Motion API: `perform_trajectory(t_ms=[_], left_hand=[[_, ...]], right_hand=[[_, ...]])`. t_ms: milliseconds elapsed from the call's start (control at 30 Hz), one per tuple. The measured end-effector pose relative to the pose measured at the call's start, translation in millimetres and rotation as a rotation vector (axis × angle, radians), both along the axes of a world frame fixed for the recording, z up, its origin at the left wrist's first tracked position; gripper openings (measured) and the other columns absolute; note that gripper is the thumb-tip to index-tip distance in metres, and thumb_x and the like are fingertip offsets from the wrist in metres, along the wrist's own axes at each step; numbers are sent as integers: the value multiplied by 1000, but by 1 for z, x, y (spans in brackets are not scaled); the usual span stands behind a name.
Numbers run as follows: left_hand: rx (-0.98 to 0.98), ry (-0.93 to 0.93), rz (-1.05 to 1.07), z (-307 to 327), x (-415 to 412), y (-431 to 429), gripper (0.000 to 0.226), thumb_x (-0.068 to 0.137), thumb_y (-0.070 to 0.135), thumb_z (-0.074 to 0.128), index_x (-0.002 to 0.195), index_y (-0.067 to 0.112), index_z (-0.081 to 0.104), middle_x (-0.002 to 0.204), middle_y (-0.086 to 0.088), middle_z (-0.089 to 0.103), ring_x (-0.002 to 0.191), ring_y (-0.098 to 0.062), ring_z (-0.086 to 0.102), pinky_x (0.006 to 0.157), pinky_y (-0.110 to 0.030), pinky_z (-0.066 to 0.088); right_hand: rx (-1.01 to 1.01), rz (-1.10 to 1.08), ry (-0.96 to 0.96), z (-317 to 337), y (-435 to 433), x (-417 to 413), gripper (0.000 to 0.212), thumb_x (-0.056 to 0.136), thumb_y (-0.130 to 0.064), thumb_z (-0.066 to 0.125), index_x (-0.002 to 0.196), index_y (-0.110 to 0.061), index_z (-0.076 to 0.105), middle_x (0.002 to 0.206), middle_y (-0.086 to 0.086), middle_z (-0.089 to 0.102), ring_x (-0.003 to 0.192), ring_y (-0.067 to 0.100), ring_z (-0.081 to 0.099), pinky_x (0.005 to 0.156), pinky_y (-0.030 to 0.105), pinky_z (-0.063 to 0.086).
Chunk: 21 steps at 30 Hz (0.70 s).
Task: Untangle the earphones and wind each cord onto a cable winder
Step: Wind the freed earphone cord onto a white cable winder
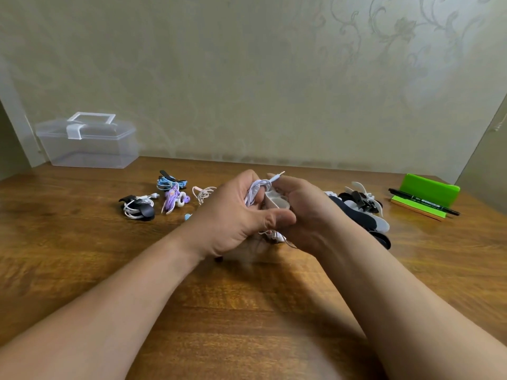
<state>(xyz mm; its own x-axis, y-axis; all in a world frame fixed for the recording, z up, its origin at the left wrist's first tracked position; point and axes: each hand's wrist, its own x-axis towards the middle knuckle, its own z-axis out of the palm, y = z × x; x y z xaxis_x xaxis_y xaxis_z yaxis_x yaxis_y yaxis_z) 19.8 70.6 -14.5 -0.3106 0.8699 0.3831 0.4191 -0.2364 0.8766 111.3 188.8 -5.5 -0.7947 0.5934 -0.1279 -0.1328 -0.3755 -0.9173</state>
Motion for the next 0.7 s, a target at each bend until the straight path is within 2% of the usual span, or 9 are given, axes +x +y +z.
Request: perform_trajectory(t_ms=[100,200,267,333,400,467,600,667,700], left_hand=[[-33,16,40,1,3,-1,42,77,29,87,84,18,47,65,13,55,60,-8,49,60,-23,44],[58,-261,-26,3,0,1,36,80,33,81,86,16,51,59,7,49,41,-7,36,42,-19,28],[81,-416,-32,4,-8,3,31,87,39,81,79,21,57,58,2,39,38,-8,26,46,-25,14],[76,-526,-34,4,-18,2,30,88,44,72,69,26,58,59,5,31,39,-7,24,56,-33,10],[71,-619,-61,5,-23,0,34,93,50,68,81,20,57,59,7,28,40,-5,24,55,-30,14],[77,-670,-91,8,-22,-3,37,93,50,63,103,14,64,60,8,27,40,-4,23,51,-24,20],[37,-653,-112,9,-19,-4,37,95,50,58,97,17,76,63,7,24,40,-3,23,55,-27,14],[15,-673,-127,9,-17,-4,57,94,49,59,129,4,65,68,4,17,39,-3,22,52,-25,14],[13,-687,-119,9,-17,-4,63,94,49,59,134,1,60,69,3,15,39,-3,22,51,-25,14]], right_hand=[[-6,46,-19,-5,6,-1,21,103,-20,57,110,-3,69,98,17,67,83,26,66,71,35,56],[173,-49,-96,-2,6,0,23,105,-28,53,107,-10,68,81,6,66,60,17,57,50,29,43],[456,-174,-137,4,8,6,18,102,-22,51,107,-14,66,90,1,70,69,17,62,58,32,45],[715,-179,-23,11,13,16,28,93,-14,58,118,-25,64,114,1,69,95,16,66,76,33,53],[835,21,104,17,15,25,42,86,-14,67,123,-34,63,127,4,64,117,12,64,97,36,54],[929,156,113,18,14,26,41,88,-20,76,125,-29,63,130,2,66,128,15,61,109,47,51],[997,122,123,13,11,22,34,94,-27,78,123,-18,63,127,1,72,129,19,64,112,56,47],[1018,106,125,12,8,21,34,94,-28,77,121,-15,63,122,3,73,124,18,67,109,52,51],[1024,99,129,12,7,21,32,95,-27,75,120,-12,62,118,6,73,118,18,69,106,48,53]])
